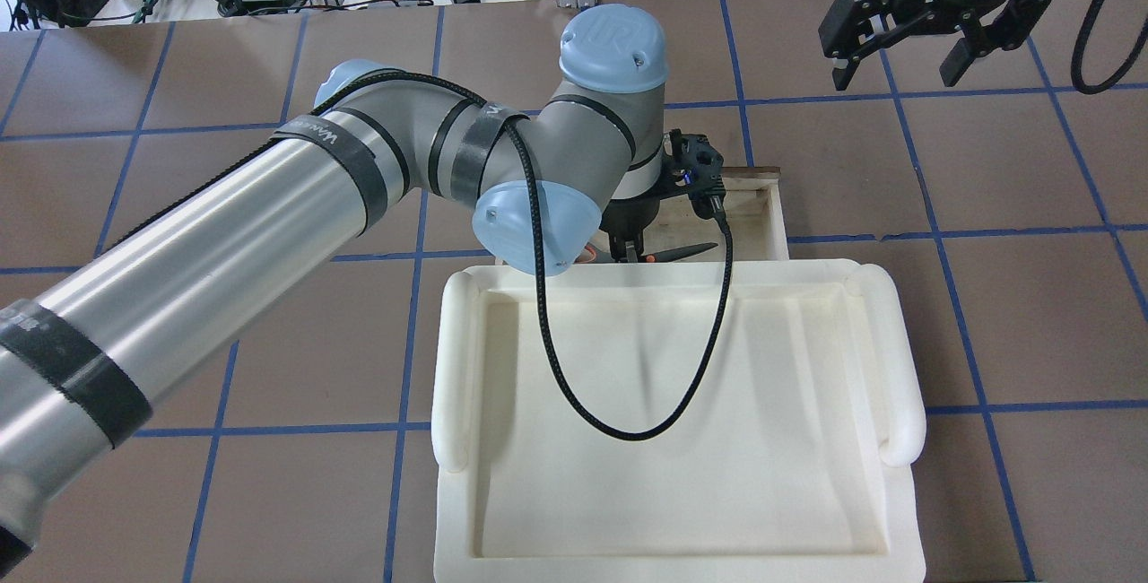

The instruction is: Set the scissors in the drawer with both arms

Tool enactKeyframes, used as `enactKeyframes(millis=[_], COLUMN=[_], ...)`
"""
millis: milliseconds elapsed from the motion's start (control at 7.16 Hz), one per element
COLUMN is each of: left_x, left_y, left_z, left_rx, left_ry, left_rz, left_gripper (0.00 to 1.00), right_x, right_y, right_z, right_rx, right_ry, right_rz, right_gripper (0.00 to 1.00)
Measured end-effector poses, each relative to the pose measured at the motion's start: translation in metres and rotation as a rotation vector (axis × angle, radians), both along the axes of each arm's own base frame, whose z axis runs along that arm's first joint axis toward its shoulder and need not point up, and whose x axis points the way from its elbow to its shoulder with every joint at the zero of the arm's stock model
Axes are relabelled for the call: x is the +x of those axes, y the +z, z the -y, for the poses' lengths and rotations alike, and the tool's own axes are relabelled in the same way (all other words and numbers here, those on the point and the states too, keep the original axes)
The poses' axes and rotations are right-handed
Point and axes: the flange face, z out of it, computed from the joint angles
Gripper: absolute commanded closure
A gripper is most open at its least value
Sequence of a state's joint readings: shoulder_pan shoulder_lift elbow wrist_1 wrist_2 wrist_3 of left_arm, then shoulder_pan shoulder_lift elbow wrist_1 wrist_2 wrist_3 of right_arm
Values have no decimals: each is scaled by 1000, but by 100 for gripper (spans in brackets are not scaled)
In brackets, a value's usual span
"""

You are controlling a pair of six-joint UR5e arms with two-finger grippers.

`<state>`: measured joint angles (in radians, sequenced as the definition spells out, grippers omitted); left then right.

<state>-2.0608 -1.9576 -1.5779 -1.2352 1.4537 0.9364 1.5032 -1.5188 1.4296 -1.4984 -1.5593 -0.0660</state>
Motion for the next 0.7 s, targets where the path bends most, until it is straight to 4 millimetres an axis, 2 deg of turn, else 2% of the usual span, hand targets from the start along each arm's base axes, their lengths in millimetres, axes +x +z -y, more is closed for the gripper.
enactKeyframes(millis=[140, 698], left_x=[-5, -8], left_y=[0, 4], left_z=[-2, 0], left_rx=[17, 3], left_ry=[3, -5], left_rz=[-48, -79], left_gripper=[47, 46], right_x=[0, 0], right_y=[-1, -3], right_z=[0, 2], right_rx=[1, 4], right_ry=[0, -3], right_rz=[0, 1], right_gripper=[0, 0])
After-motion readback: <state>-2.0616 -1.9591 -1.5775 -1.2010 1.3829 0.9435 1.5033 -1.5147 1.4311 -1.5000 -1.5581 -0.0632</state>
